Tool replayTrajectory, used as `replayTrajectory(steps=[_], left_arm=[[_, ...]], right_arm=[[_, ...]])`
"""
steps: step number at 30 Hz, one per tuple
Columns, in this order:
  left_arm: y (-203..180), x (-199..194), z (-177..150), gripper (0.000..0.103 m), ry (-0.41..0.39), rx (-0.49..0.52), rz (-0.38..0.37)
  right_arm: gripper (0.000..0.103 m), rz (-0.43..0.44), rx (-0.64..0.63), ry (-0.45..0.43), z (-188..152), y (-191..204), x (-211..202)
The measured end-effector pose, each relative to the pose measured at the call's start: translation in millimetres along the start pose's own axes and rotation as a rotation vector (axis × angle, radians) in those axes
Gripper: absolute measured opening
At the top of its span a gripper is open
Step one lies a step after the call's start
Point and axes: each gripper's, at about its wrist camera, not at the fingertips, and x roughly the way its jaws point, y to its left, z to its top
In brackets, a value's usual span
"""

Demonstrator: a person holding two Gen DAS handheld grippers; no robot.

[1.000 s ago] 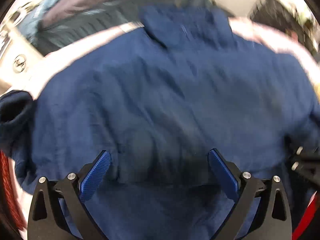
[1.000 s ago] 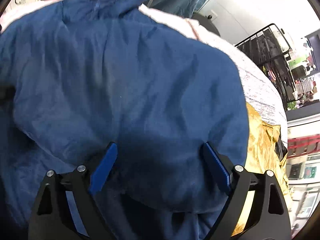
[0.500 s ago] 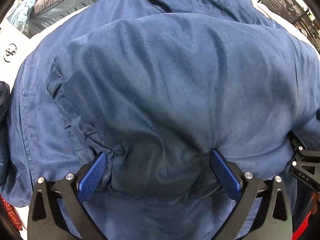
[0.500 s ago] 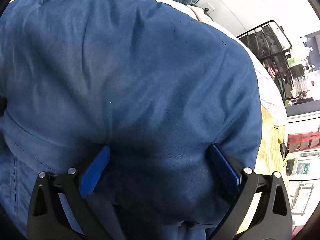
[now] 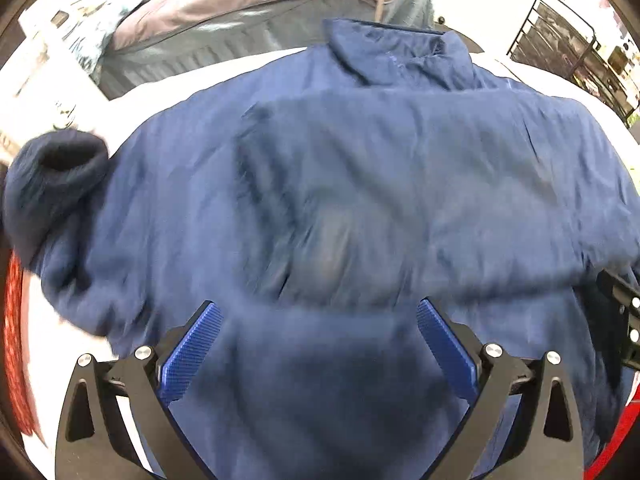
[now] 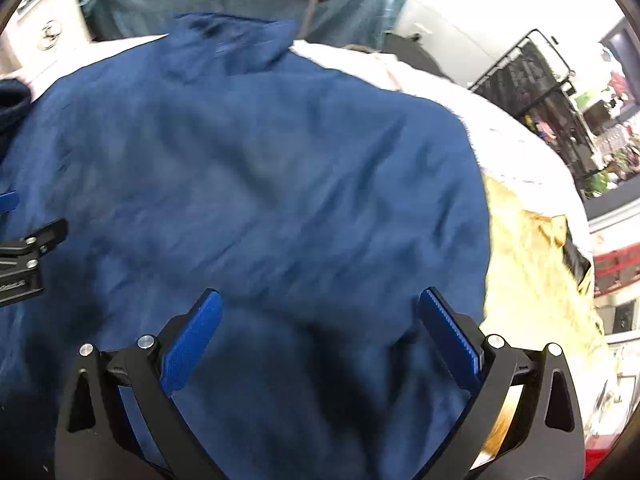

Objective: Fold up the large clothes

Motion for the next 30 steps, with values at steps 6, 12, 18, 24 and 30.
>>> replayTrajectory(steps=[6,12,18,24,30], left_arm=[[51.2,-11.9,-68.7,0.097,0.05,-0.094,0.057],[120.6,-29.5,-107.5,0.097,0.025,-0.25,0.119],[181.2,-51.9,-83.1,0.097,-0.076,-0.322,0.234],[197.2,-57.9,-8.7,0.097,-0.185,-0.105,0.331],[198.4,-14.2,47.4,0.096,-0.124,0.086,0.42]], right_arm=[[0.097,0.099,-0.146,0.061,-42.6,63.5,-12.7],[0.097,0.115,-0.223,0.053,-68.5,99.7,-28.2],[0.097,0.107,-0.189,0.035,-67.8,95.1,-39.5],[0.097,0.084,-0.154,0.047,-73.5,89.1,-41.6],[0.097,0.032,-0.073,0.079,-88.5,70.8,-43.7]])
